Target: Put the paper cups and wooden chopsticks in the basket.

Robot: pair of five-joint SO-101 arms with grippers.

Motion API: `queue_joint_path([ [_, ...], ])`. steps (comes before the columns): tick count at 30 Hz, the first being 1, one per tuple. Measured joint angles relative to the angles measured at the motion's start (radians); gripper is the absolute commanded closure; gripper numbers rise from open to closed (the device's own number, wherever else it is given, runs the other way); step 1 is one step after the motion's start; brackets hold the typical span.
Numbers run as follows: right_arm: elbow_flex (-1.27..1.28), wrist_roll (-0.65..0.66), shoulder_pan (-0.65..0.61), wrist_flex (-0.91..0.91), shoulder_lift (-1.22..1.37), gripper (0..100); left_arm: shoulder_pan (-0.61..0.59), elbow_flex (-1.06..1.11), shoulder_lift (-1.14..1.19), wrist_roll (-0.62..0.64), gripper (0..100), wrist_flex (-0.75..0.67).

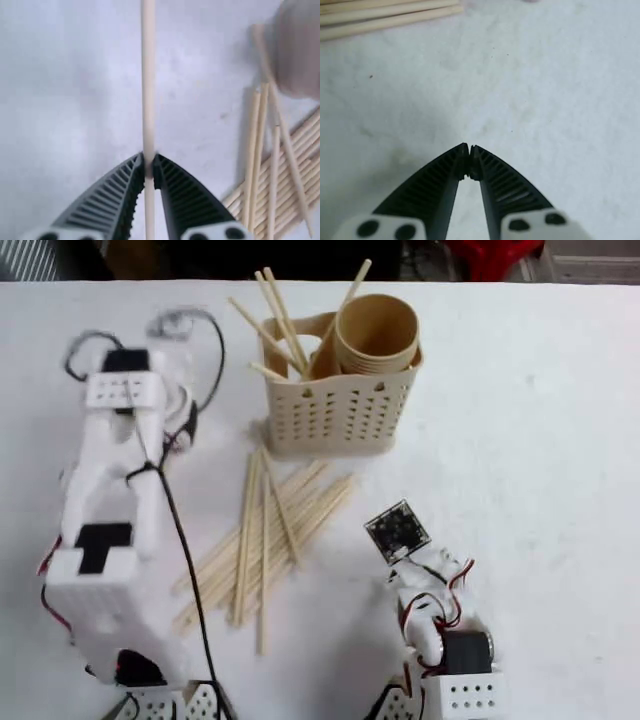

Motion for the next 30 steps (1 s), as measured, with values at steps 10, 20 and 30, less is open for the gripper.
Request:
queue_joint_path([
  [10,0.000,0.000,0.000,0.000,0.000,97.8,0.209,-0.265,-0.462,0.005,98,0.126],
  [20,0.000,0.000,-0.005,0.000,0.000,97.8,0.434,-0.275,-0.468,0.097,98,-0.327],
  [30,0.000,0.000,-0.005,0.000,0.000,97.8,0.459,-0.275,-0.206,0.158,95,-0.678],
])
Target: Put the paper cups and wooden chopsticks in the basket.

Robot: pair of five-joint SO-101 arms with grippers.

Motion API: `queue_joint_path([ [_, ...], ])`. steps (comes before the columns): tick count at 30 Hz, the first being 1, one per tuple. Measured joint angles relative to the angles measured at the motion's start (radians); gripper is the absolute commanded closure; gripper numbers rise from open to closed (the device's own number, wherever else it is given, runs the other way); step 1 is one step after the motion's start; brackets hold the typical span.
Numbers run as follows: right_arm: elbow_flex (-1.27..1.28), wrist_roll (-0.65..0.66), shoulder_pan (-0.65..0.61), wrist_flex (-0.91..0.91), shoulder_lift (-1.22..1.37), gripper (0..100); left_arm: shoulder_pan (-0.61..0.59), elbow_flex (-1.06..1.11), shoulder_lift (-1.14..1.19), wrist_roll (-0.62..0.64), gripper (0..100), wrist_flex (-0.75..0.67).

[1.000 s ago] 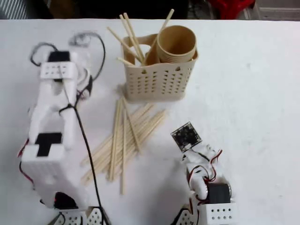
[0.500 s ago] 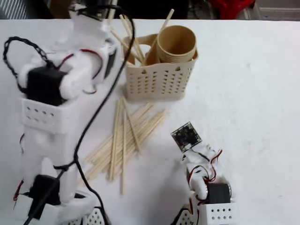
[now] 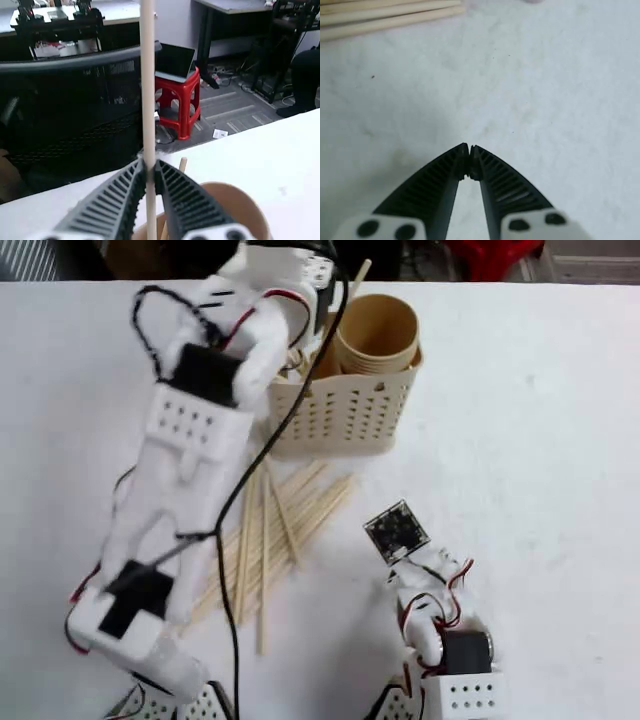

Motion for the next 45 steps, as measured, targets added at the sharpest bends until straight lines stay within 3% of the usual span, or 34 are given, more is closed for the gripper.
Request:
queue_joint_path([
  [9,0.000,0.000,-0.002,0.000,0.000,97.8,-0.015,0.020,0.075,-0.058,94,0.005],
  [15,0.000,0.000,-0.002,0.000,0.000,97.8,-0.014,0.210,0.021,-0.072,88,-0.077],
  [23,0.000,0.000,-0.002,0.000,0.000,97.8,-0.017,0.624,-0.256,-0.103,89,-0.255],
  [28,0.000,0.000,0.000,0.000,0.000,97.8,-0.074,0.822,-0.476,-0.107,90,-0.272],
  [31,0.000,0.000,0.000,0.000,0.000,97.8,-0.132,0.916,-0.647,-0.107,99,-0.273],
  [33,0.000,0.000,0.000,0.000,0.000,97.8,-0.170,0.971,-0.773,-0.112,96,-0.269],
  [39,0.000,0.000,0.000,0.000,0.000,97.8,-0.296,1.063,-1.063,-0.140,96,-0.009],
  [45,0.000,0.000,-0.002,0.000,0.000,97.8,-0.344,1.145,-0.980,-0.265,87,0.296],
])
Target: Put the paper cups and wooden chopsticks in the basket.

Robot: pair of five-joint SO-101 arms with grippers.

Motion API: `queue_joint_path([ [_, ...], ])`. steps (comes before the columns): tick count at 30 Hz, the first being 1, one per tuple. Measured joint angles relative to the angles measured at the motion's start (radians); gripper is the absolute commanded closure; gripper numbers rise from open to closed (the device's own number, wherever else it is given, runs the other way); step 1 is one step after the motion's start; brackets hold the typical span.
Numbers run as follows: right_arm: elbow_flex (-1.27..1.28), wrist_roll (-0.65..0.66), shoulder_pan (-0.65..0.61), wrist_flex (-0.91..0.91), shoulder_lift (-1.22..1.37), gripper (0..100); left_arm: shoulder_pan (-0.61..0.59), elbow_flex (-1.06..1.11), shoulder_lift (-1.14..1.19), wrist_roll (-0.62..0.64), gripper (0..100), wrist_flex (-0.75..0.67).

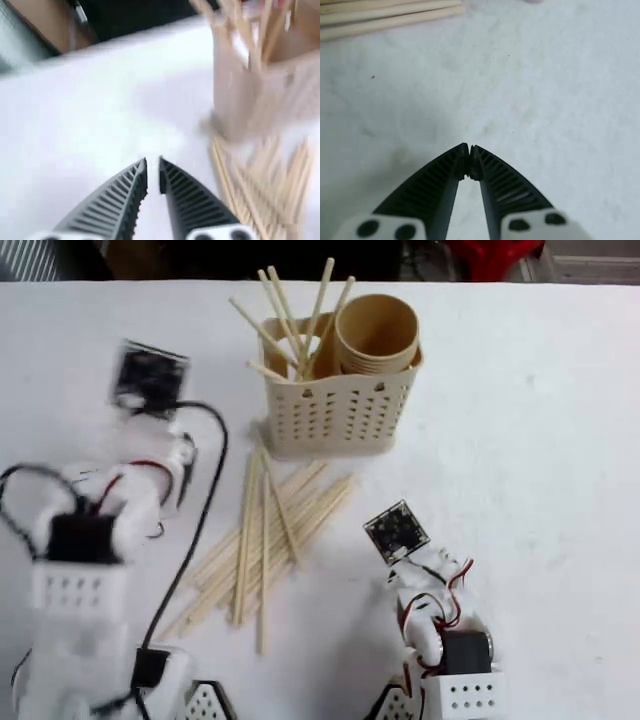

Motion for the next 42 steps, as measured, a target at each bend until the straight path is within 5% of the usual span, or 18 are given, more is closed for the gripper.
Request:
queue_joint_path([
  [9,0.000,0.000,0.000,0.000,0.000,98.0,0.103,0.043,0.433,-0.049,86,0.023],
  [25,0.000,0.000,0.000,0.000,0.000,98.0,0.384,0.084,0.763,0.158,83,-0.377],
  [34,0.000,0.000,0.000,0.000,0.000,97.9,0.338,0.106,0.836,0.175,83,-0.440],
  [42,0.000,0.000,0.000,0.000,0.000,97.8,0.215,0.121,0.830,0.061,83,-0.419],
])
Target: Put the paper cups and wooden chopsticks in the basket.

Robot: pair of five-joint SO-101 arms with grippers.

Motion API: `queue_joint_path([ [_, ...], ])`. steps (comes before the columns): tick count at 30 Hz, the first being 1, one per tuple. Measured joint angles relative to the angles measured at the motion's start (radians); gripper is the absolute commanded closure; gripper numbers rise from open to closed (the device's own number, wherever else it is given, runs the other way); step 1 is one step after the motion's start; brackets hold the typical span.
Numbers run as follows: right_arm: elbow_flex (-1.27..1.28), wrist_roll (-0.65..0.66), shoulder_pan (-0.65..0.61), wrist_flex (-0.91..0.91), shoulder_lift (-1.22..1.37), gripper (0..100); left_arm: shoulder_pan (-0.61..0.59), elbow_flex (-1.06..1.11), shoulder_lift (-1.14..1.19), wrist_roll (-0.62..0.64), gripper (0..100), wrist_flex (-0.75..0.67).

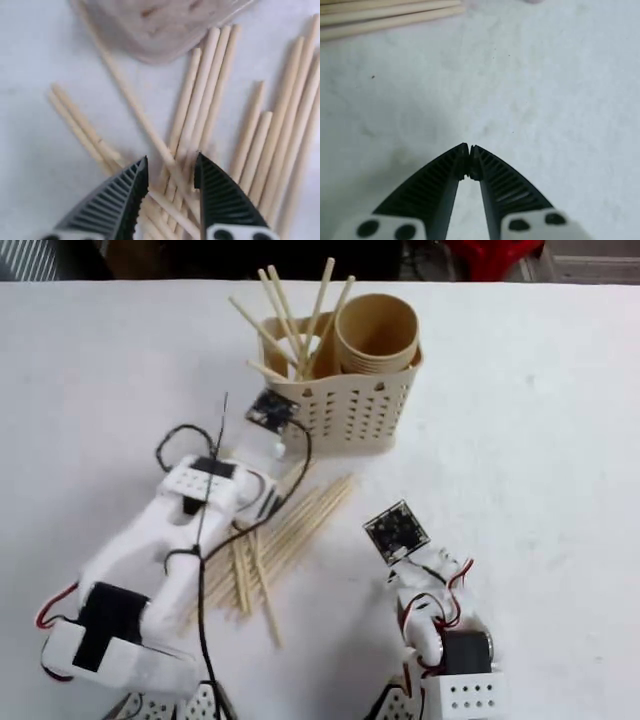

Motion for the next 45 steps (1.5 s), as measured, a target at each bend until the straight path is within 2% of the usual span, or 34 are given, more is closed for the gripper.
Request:
queue_joint_path([
  [13,0.000,0.000,0.000,0.000,0.000,97.8,-0.175,0.002,-0.008,-0.141,83,0.026],
  [15,0.000,0.000,0.000,0.000,0.000,97.8,-0.176,0.002,-0.008,-0.141,84,0.026],
  [21,0.000,0.000,0.000,0.000,0.000,97.8,-0.175,0.002,-0.008,-0.143,98,0.026],
  [32,0.000,0.000,0.000,0.000,0.000,97.8,-0.175,0.002,-0.008,-0.143,98,0.028],
  [45,0.000,0.000,0.000,0.000,0.000,97.8,-0.180,-0.189,-0.219,-0.141,98,0.338],
])
